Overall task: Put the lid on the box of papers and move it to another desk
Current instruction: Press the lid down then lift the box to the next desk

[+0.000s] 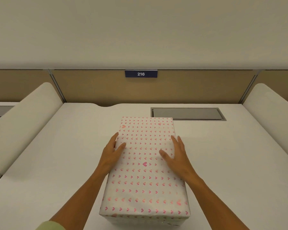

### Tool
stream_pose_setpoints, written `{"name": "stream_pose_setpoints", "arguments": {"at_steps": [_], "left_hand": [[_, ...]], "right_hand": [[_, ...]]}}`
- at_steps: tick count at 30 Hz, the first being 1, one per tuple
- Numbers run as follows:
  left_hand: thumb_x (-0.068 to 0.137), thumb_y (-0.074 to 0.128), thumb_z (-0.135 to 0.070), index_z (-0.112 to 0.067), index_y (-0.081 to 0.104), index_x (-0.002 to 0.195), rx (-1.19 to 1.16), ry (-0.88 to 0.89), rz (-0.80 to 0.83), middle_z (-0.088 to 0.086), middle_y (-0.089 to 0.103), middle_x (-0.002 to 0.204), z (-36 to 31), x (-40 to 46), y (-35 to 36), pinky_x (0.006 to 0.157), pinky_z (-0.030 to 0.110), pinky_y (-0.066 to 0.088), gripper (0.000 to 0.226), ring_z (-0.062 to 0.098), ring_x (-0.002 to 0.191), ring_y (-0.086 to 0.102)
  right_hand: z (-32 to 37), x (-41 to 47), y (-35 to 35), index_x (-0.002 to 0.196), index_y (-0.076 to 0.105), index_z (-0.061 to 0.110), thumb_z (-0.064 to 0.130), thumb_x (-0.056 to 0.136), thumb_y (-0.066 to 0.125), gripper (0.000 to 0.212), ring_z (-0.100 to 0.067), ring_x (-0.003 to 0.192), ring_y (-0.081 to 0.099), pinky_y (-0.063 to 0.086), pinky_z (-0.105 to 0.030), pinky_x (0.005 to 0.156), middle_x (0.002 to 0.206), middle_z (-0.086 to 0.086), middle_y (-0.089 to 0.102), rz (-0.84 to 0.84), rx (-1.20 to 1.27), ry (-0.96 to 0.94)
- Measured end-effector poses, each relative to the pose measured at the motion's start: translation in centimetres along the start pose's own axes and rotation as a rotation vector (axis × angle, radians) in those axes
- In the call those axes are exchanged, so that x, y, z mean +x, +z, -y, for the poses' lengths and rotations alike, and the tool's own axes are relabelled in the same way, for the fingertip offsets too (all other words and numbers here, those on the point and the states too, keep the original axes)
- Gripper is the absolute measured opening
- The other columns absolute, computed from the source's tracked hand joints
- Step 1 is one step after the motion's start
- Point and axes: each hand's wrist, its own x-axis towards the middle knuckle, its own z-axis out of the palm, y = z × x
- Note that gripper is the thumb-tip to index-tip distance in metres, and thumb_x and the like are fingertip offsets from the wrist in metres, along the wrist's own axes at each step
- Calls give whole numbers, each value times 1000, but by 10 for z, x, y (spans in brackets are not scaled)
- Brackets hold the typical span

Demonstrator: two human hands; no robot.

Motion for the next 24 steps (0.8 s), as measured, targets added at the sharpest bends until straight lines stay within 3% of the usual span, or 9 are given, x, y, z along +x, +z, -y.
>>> {"name": "stream_pose_setpoints", "arguments": {"at_steps": [4, 7, 9, 10, 14, 17, 20, 22, 24], "left_hand": [[95, 40, -58, -27, 43, 139, -334, -330, 53, 3, 51, 143, 3, -13, -2, 108, 46, 40, 54, 26, 126, 54], [88, 36, -70, -23, 59, 120, -640, -540, 153, 10, 71, 117, 13, -21, -4, 99, 51, 50, 61, 34, 106, 68], [87, 34, -72, -24, 62, 118, -738, -573, 184, 10, 73, 115, 25, -22, -3, 100, 51, 50, 64, 35, 108, 68], [87, 33, -72, -25, 62, 117, -757, -585, 185, 8, 74, 114, 30, -24, -2, 100, 50, 50, 62, 35, 109, 68], [84, 39, -69, -30, 60, 110, -784, -607, 133, -1, 77, 104, 41, -34, 7, 93, 45, 53, 52, 27, 103, 71], [79, 43, -68, -31, 59, 110, -805, -599, 91, 0, 72, 116, 47, -34, 11, 96, 45, 51, 51, 24, 104, 70], [92, 35, -61, -28, 58, 110, -853, -595, 109, -1, 74, 106, 46, -30, 14, 87, 41, 54, 43, 24, 101, 68], [93, 36, -58, -27, 58, 108, -848, -592, 94, -2, 76, 96, 45, -29, 16, 79, 38, 55, 41, 22, 93, 71], [90, 37, -60, -25, 56, 111, -881, -596, 106, 0, 73, 104, 51, -26, 16, 82, 40, 54, 45, 24, 98, 69]], "right_hand": [[-18, -9, -10, 156, 21, 29, 74, 81, 32, 88, -26, 146, 36, 33, -50, 114, 163, 0, 27, 26, 507, 272], [-45, -18, -4, 157, 24, 28, 92, 66, 36, 112, -31, 144, 38, 30, -56, 117, 162, -3, 32, 67, 775, 451], [-59, -22, -2, 157, 26, 29, 102, 45, 44, 135, -32, 145, 37, 29, -57, 117, 162, -2, 32, 121, 822, 500], [-62, -25, -2, 156, 27, 29, 101, 43, 46, 135, -32, 144, 38, 29, -58, 117, 161, -2, 33, 149, 845, 521], [-92, -26, 6, 150, 38, 31, 99, 47, 50, 124, -31, 135, 50, 34, -60, 113, 149, -2, 51, 205, 917, 612], [-85, -28, 6, 141, 51, 28, 96, 55, 52, 109, -34, 121, 63, 43, -60, 107, 132, -5, 67, 246, 948, 611], [-55, -30, 7, 117, 61, 19, 74, 90, 33, 67, -28, 86, 77, 60, -44, 75, 100, -8, 79, 347, 1006, 632], [-54, -29, 13, 103, 59, 16, 60, 98, 27, 55, -19, 57, 73, 56, -29, 50, 72, -4, 77, 347, 1030, 631], [-44, -31, 8, 92, 57, 13, 54, 101, 28, 50, -16, 41, 65, 50, -24, 37, 55, -2, 69, 334, 1151, 614]]}}
